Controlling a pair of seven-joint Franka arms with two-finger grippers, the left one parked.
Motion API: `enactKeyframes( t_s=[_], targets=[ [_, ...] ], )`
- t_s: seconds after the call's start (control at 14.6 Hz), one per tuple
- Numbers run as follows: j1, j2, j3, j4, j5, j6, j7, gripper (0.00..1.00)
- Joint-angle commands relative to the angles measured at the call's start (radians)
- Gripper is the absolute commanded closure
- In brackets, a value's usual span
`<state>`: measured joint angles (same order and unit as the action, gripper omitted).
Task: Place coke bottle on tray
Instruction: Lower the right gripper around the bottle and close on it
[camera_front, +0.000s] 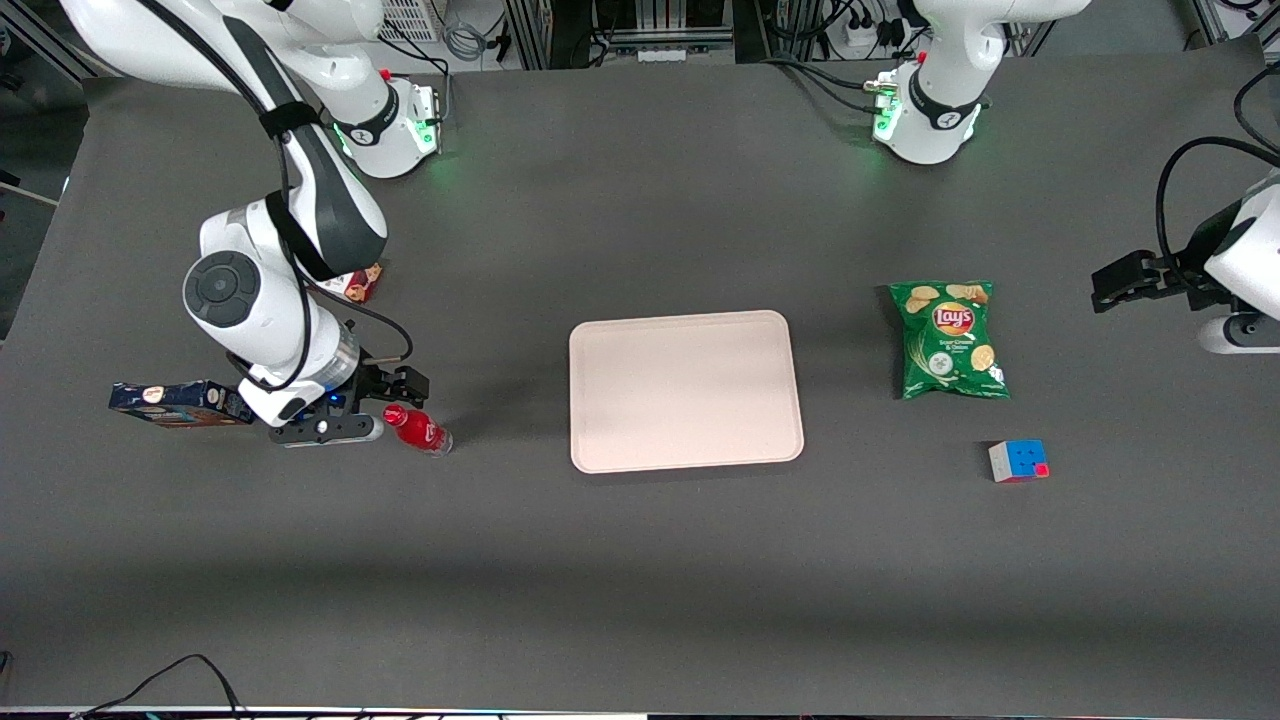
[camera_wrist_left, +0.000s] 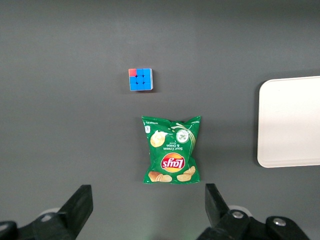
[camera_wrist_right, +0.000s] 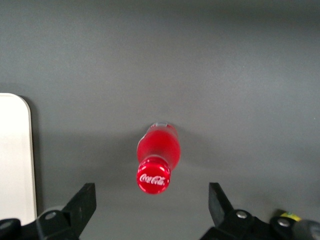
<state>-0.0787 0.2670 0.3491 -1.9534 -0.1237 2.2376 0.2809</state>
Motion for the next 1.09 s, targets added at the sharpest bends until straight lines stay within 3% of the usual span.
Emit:
enactKeyframes(
  t_s=[0.0,0.34,0.48,0.62,0.82,1.03],
  targets=[
    [0.002,0.034,0.001,0.004,-0.059,0.042,0.034,0.00],
    [0.002,0.051,0.001,0.005,-0.063,0.057,0.034,0.06],
    [0.002,0.049,0.001,0.004,-0.063,0.057,0.034,0.15],
    [0.002,0.049,0.002,0.004,-0.063,0.057,0.034,0.32],
    [0.002,0.044,0.001,0.005,-0.076,0.057,0.034,0.70],
    [0.002,0.040,0.002,0.005,-0.076,0.057,0.032,1.00]
  ],
)
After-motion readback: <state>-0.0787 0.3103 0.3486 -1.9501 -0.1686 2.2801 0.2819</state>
